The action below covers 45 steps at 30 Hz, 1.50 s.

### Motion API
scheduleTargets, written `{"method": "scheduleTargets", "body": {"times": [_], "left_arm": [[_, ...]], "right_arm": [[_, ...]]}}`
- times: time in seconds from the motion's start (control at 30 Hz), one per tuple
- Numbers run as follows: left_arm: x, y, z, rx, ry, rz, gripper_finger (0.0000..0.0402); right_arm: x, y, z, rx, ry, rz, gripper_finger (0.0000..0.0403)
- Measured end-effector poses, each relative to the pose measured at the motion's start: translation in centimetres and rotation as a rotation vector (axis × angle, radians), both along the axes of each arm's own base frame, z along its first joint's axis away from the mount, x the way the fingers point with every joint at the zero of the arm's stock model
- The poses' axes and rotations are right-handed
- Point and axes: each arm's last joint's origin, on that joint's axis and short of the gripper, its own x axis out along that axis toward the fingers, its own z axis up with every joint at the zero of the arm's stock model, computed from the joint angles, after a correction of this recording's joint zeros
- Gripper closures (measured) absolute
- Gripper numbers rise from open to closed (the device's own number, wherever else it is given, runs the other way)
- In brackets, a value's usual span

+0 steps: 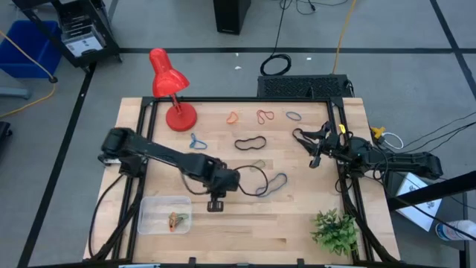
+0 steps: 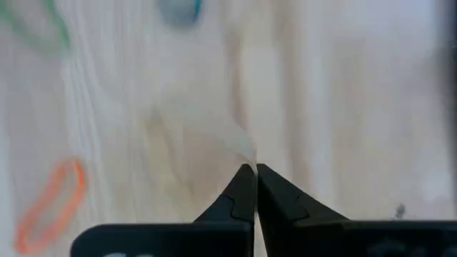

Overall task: Pick and place rubber bands into bin
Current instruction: Put the brown rubber band into the transparent bin

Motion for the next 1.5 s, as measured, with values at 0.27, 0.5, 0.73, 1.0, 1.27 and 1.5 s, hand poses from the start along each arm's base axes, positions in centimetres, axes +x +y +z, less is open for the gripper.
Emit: {"method": "scheduleTargets", "body": {"times": [0.27,0.5,0.73,1.0,1.27,1.5], "left_arm": [[-1.6,-1.3,8.3,-0.011,-0.518,-0.117,0.0396],[-3.3,-1.8,11.3,0.101,-0.688,-0.055,0.0394],[-4.9,-3.2,10.8,0.103,-0.583,-0.054,0.0396],[-8.3,-5.3,9.0,-0.076,-0.218,0.216,0.0398],[-11.5,-6.9,7.9,-0.137,0.071,0.472,0.0396],[-14.4,-8.3,7.3,-0.117,0.256,0.662,0.0396]], "right_arm": [[0.0,0.0,0.0,0.005,-0.002,0.001,0.0273],[0.0,0.0,0.0,0.007,-0.003,0.001,0.0273],[0.0,0.0,0.0,0.007,-0.002,0.001,0.0273],[0.0,0.0,0.0,0.006,-0.002,0.0,0.0273],[0.0,0.0,0.0,0.006,-0.002,0.0,0.0273],[0.0,0.0,0.0,0.006,-0.003,0.001,0.0273]]}}
